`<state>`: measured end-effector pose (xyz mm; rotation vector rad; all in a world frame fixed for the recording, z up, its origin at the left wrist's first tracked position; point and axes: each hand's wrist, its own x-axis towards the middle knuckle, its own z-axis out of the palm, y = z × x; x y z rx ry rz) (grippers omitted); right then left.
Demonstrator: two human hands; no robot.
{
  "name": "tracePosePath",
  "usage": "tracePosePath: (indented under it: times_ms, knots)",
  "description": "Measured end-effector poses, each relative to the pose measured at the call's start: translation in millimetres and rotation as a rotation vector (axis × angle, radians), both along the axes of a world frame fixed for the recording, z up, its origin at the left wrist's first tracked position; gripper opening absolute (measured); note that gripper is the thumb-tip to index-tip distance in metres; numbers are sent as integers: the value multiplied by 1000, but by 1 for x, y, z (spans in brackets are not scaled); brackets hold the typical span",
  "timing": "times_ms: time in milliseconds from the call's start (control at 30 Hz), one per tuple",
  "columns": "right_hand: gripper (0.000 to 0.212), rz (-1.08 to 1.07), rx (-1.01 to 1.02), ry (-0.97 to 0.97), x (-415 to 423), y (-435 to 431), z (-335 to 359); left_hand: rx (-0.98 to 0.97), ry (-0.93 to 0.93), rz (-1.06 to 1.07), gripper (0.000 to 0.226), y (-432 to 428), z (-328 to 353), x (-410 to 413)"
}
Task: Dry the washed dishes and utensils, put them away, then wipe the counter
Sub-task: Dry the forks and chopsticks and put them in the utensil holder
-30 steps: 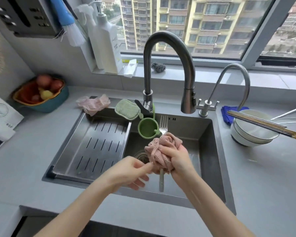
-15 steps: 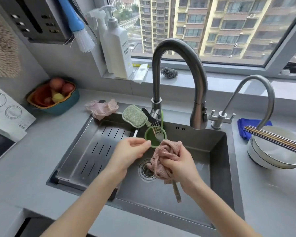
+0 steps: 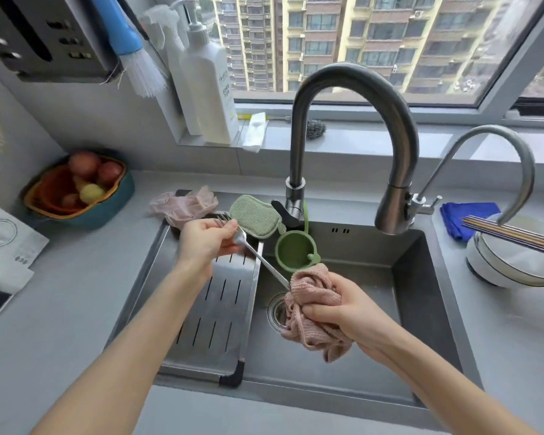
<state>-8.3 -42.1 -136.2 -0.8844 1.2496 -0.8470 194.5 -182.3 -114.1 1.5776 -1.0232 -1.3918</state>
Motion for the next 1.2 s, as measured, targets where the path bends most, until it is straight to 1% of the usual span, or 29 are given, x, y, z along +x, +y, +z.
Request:
tracePosePath:
  times_ms: [67,100,133,200,233,300,333,367,433,467,500,533,600,700,733,800,867,933,1033,1100,1133,1200]
  knots:
    - [40,-10,8,178,5,0,1,-79,-25,168,21,-21,8,34]
    - [38,-41,-7,275,6,-4,4,-113,-41,213,22,-30,14,51]
    - [35,-90,-41,342,9,-13,10,-128,-61,205,20,-37,19,63]
    - [29,-156,-182,394,26,-42,28,-113,-77,82,13,-42,25,74]
    - [27,-150,-263,450,41,-61,39,-100,-64,15,10,-41,26,73]
    - [29,-41,-368,552,85,-97,57,-109,-47,-85,10,-38,27,67]
    - [35,12,-363,559,110,-112,61,-132,-65,-111,12,-37,26,64]
    - [41,36,-347,526,135,-123,63,-157,-105,-115,12,-38,27,65]
    - [47,-35,-286,360,169,-133,61,-190,-146,-89,9,-46,28,75]
    - [46,-73,-272,279,178,-132,60,-190,-114,-69,10,-52,32,85]
    - [45,-72,-262,255,183,-128,58,-192,-72,-35,15,-59,36,95]
    - [43,-43,-255,276,185,-121,56,-195,-52,-3,20,-67,40,106]
    - [35,-4,-249,328,187,-105,52,-200,-48,-10,25,-77,46,123]
    - [29,30,-258,402,183,-100,54,-134,-8,-162,22,-75,50,140]
    - [28,44,-259,447,180,-103,55,-126,-27,-218,19,-75,49,146]
    - [28,66,-268,526,174,-112,60,-178,-97,-289,13,-80,51,160]
    - [30,93,-256,522,175,-119,69,-235,-120,-322,11,-88,59,172]
    - [32,123,-235,507,175,-126,76,-273,-171,-407,16,-95,71,182]
    - [34,197,-216,529,172,-134,86,-304,-267,-542,28,-99,86,193]
    - [39,248,-205,518,167,-136,91,-325,-317,-520,35,-102,95,200]
    - [39,256,-192,485,165,-136,94,-344,-330,-483,36,-104,99,204]
    - [29,268,-169,508,159,-138,102,-405,-356,-357,34,-116,110,218]
